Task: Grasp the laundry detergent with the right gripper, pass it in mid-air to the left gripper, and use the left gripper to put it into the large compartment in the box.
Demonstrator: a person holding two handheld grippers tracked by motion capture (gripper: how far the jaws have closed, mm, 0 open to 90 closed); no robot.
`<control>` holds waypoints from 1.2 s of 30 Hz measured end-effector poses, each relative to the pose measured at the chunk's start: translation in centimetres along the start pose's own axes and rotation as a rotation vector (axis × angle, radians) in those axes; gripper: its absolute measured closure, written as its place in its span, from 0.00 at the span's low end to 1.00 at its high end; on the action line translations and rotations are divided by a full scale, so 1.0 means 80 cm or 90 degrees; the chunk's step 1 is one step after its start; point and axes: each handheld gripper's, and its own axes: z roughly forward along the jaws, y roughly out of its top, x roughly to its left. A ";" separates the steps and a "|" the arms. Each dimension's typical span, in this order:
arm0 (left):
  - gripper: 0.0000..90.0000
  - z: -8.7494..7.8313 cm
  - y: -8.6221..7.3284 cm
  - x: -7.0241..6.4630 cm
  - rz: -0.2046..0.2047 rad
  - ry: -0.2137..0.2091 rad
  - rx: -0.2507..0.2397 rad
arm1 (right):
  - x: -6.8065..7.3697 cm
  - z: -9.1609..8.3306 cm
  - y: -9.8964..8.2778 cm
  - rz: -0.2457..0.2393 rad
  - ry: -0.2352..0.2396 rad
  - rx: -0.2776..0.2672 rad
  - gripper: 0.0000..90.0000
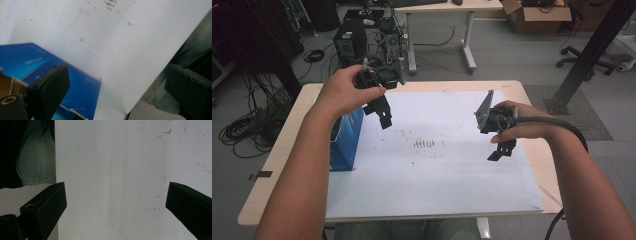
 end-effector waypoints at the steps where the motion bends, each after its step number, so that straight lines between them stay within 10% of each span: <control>1: 0.07 0.001 0.002 -0.002 0.008 -0.003 0.000 | 0.000 0.000 0.000 -0.003 0.004 0.003 0.04; 23: 0.07 0.011 0.024 -0.046 0.220 -0.059 0.018 | -0.004 0.008 0.001 -0.003 0.026 0.017 0.04; 36: 0.07 0.019 0.024 -0.037 0.235 -0.061 0.041 | -0.004 -0.003 0.015 0.013 0.021 0.035 0.04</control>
